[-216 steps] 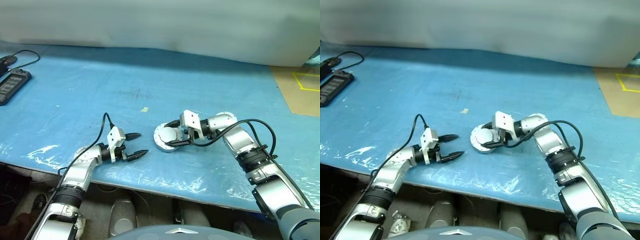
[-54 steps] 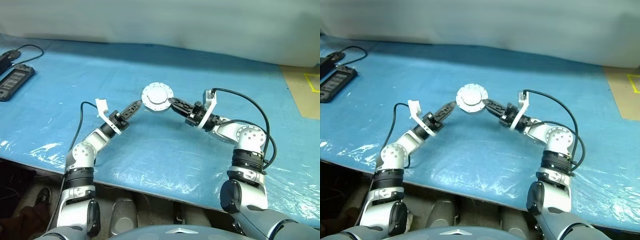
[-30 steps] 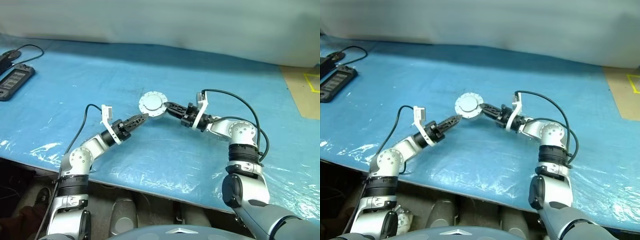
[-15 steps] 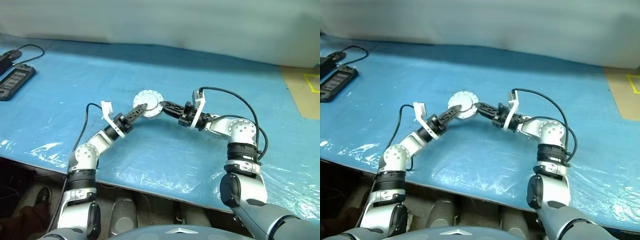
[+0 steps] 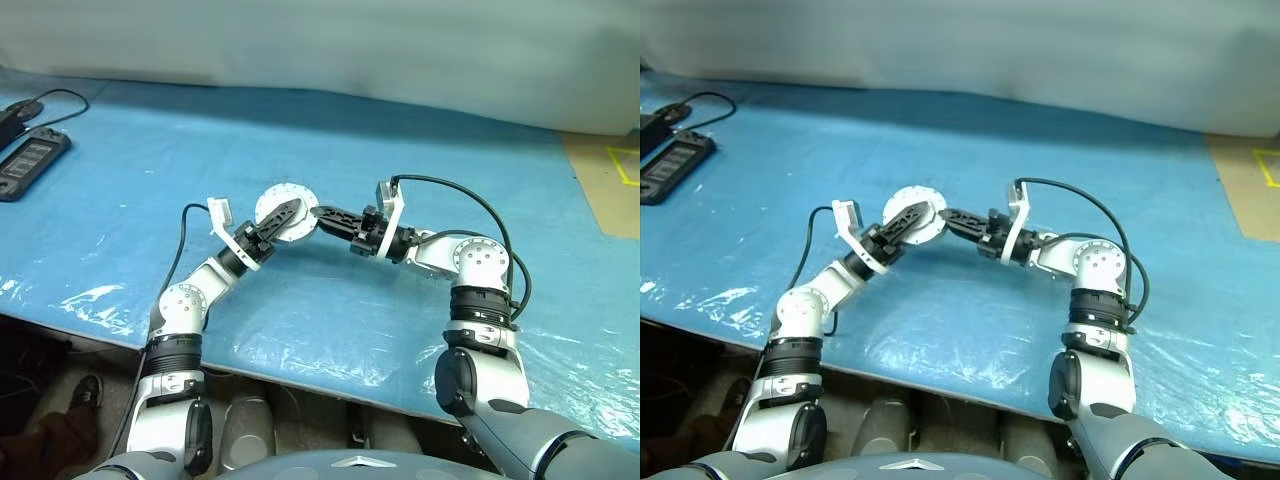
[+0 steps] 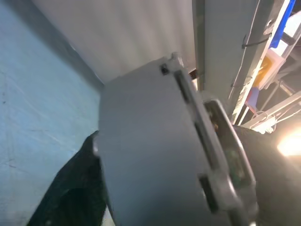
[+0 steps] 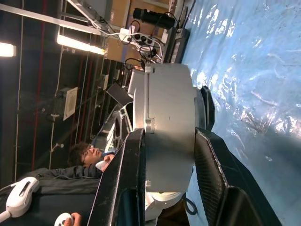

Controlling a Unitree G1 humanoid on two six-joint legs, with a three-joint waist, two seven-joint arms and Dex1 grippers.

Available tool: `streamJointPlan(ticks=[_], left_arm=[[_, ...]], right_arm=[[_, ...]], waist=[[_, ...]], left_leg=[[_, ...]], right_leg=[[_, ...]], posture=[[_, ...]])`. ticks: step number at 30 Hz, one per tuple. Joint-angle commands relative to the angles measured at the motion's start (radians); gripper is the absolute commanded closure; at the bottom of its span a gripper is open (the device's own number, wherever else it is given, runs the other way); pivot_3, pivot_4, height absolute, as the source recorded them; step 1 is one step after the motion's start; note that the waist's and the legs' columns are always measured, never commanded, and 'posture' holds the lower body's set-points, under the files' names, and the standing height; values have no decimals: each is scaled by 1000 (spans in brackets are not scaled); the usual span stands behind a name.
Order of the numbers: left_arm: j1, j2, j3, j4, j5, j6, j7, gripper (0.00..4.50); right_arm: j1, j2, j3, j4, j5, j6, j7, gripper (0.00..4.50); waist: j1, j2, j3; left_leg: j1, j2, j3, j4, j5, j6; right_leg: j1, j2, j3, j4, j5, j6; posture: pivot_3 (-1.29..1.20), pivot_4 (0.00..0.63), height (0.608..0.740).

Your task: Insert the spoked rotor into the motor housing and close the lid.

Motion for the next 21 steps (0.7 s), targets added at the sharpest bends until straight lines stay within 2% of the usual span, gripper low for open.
streamJointPlan(ticks=[1, 6, 9, 14, 17, 21], left_arm=[[-1, 4, 29, -19, -25, -12, 0, 1418], [-7, -2, 25, -12, -13, -25, 45, 1462], [-12, -3, 21, -1, -6, -32, 54, 1462], [-33, -8, 29, 30, 21, -73, 68, 1462], [-77, -24, 54, 108, 110, -235, 121, 1462], [-149, -30, 112, 212, 127, -324, 181, 1462]], right_arm=[[-40, -6, -20, -15, 27, -47, 11, 3345], [-55, -15, -15, 47, -28, -114, -20, 3345], [-53, -27, 32, 70, -108, -230, 4, 3345], [-57, -38, 60, 85, -143, -322, 47, 1729], [-72, -19, 33, 121, -205, -505, 5, 749], [-108, -42, 8, 214, -241, -610, 1, 749]], waist=[[0, 0, 0], [0, 0, 0], [-1, 0, 0], [1, 0, 0], [-1, 0, 0], [-5, -1, 0]], left_leg=[[0, 0, 0, 0, 0, 0], [0, 0, 0, 0, 0, 0], [0, 0, 0, 0, 0, 0], [0, -1, 0, 0, 0, 0], [0, 0, 0, 1, 0, 0], [0, 0, 0, 3, 0, 0]], right_leg=[[0, 0, 0, 0, 0, 0], [0, 0, 0, 0, 0, 0], [1, 0, 0, 0, 0, 0], [1, 0, 0, 0, 0, 0], [1, 0, 0, 0, 0, 1], [1, 0, 1, 1, 0, 1]], posture=[[0, 150, 740], [0, 150, 740], [0, 150, 740], [0, 150, 740], [0, 150, 740], [0, 150, 740]])
